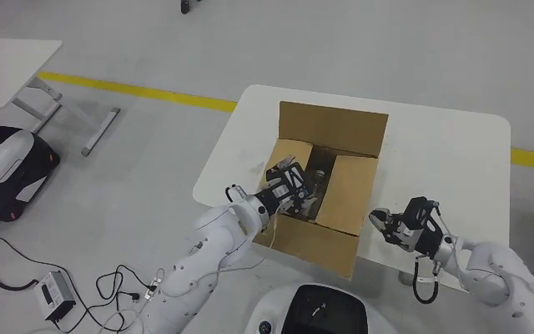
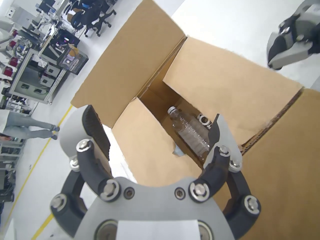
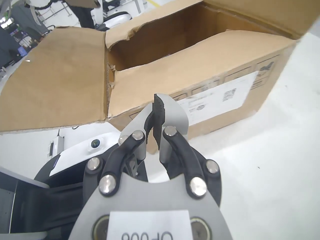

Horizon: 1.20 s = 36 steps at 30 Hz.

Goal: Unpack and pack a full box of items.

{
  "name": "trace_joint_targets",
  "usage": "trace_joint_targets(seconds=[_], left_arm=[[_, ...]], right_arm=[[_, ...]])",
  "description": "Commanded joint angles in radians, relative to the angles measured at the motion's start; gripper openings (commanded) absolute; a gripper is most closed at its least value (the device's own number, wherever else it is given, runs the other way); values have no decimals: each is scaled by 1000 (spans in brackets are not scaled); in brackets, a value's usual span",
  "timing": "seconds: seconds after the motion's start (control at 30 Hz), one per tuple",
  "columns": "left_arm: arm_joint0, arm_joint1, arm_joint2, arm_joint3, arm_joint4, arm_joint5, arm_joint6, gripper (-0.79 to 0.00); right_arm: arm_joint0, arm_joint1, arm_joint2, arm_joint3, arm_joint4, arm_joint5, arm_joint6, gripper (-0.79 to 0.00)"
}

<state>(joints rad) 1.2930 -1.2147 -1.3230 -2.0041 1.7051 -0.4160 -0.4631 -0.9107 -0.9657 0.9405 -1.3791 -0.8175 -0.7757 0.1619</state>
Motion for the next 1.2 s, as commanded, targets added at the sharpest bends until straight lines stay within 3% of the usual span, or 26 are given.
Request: trace_joint_targets(seconds=[0.0, 0.13, 0.6, 0.73, 0.97, 1.17], left_arm=[[-31, -3, 29, 27, 29, 11, -46, 0], [-78, -11, 89, 69, 83, 22, -121, 0], [-78, -11, 89, 69, 83, 22, -121, 0], [-72, -13, 100, 110, 126, 72, -112, 0], [-140, -28, 198, 224, 337, 170, -203, 0], [-161, -41, 231, 268, 370, 190, -243, 0]], right_arm=[[-3, 7, 34, -15, -10, 6, -1, -785], [-16, 21, 101, -56, -23, 17, 3, -785], [-73, 29, 152, -124, -9, 14, 60, -785], [-67, 25, 148, -119, -8, 13, 71, -785], [-63, 23, 157, -119, -22, 15, 79, -785], [-80, 22, 164, -122, -23, 13, 80, -785]])
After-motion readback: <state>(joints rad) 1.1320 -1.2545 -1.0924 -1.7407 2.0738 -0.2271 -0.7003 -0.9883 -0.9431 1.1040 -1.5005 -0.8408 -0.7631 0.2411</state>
